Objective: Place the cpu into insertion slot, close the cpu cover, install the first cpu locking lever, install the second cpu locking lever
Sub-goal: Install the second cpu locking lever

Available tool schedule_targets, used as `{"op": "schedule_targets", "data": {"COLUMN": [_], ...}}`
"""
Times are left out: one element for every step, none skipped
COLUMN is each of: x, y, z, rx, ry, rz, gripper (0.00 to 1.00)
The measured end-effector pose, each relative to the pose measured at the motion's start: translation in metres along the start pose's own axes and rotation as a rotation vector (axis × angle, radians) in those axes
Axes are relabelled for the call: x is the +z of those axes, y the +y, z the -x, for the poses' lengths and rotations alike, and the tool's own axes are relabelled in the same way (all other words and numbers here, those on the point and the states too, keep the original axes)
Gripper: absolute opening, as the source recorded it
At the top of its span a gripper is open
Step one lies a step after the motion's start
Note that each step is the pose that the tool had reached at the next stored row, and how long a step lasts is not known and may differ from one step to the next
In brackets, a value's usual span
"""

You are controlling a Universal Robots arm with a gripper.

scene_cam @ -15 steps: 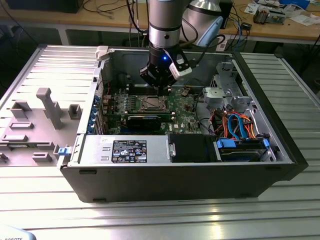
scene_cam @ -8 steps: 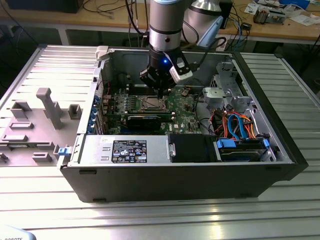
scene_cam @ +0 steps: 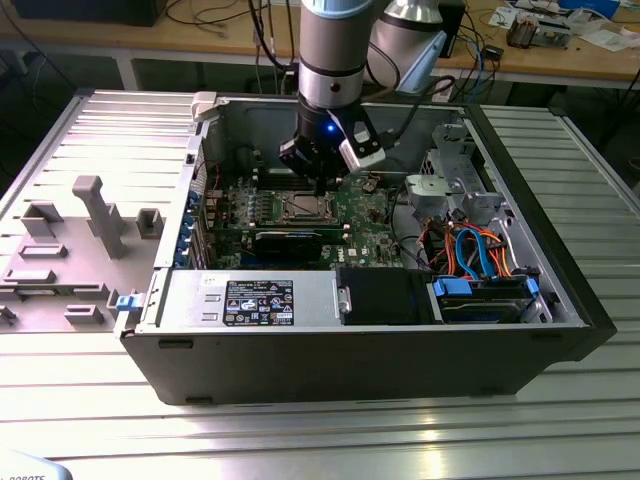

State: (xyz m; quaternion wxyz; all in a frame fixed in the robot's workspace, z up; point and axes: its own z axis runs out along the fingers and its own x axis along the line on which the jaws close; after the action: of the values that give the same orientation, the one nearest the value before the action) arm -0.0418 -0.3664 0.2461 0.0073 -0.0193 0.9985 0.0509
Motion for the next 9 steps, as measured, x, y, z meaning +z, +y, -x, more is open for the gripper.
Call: {"op": "schedule_targets", "data": {"x": [-0.0001, -0.0003, -0.0006, -0.0008, -0.0011, -0.0015, -0.0016, -0.0019, -0.0021], "y": [-0.0011, -0.0034, -0.0058, -0.0083, -0.0112, -0.0142, -0.0163, -0.0182, -0.0202], "z": [-0.0001, -0.0002, -0.0003, -0.0004, -0.0005, -0.0006, -0.0007, -0.0008, -0.0009], "rx": [0.000, 0.000, 0.000, 0.000, 0.000, 0.000, 0.000, 0.000, 0.000], "ry": [-0.0001, -0.0001, 0.0000, 0.0001, 0.0006, 0.0009, 0.0009, 0.0010, 0.0010], "rz": [0.0005, 0.0012, 0.0015, 0.0019, 0.0028, 0.0033, 0.0037, 0.0037, 0.0037], "gripper": [0.11, 0.11, 0.11, 0.11, 0.11, 0.11, 0.11, 0.11, 0.11]}}
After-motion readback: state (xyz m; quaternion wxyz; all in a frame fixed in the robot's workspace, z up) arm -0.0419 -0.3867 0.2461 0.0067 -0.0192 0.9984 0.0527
